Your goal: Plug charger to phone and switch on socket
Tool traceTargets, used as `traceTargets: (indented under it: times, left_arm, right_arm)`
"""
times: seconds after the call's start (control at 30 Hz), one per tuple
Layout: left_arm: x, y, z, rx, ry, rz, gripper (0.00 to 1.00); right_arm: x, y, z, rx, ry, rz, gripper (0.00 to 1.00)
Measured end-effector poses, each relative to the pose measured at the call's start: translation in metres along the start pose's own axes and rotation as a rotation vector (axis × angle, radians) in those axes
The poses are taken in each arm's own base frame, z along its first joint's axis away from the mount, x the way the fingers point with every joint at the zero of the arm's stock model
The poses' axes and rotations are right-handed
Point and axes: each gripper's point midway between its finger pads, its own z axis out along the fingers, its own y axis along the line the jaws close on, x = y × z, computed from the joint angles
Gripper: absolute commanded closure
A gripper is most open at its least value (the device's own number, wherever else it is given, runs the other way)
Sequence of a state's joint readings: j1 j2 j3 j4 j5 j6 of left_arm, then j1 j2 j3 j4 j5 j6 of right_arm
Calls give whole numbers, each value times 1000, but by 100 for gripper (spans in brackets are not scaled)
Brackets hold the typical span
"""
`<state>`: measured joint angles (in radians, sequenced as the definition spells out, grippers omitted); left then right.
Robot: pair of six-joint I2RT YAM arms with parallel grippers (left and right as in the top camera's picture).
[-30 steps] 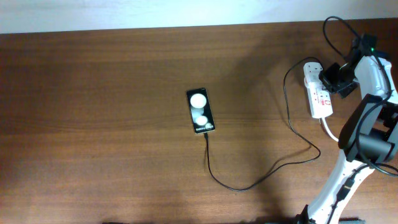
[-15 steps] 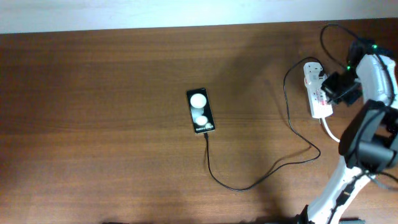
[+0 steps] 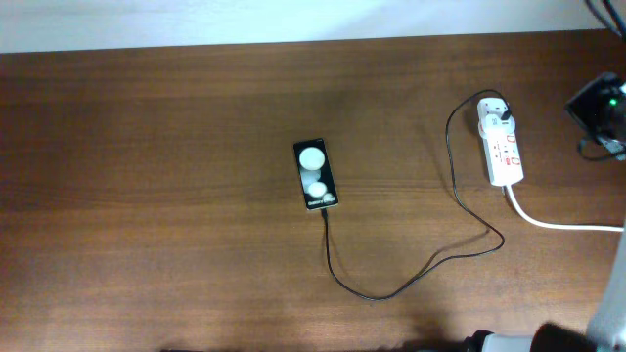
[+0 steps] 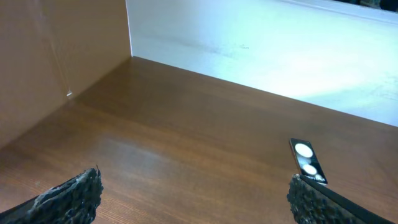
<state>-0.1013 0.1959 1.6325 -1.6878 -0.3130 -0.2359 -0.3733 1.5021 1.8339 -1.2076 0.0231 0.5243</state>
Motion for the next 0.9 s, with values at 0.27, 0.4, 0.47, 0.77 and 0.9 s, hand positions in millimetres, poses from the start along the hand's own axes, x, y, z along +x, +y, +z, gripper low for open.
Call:
traceTargets:
  times: [0.27,0.4,0.47,0.77,0.9]
  left_arm:
    - [2,2,-5,5,-22,-7,1]
    - [2,2,-5,5,-22,-7,1]
    - [2,2,-5,5,-22,-7,1]
    - [3,2,-7,-26,-27,-14,1]
    - [3,1,-8,-45,-30,-19,1]
  right_arm:
    - [-23,20,-144,-274,-371,-1,96]
    - [-32,40,-189,-433,-487,-20,96]
    - [-32,48,-211,-514,-526,-14,96]
    - [-33,79,-281,-805,-631,-26,96]
    - [-19,84,-284,-831,-599,-70,96]
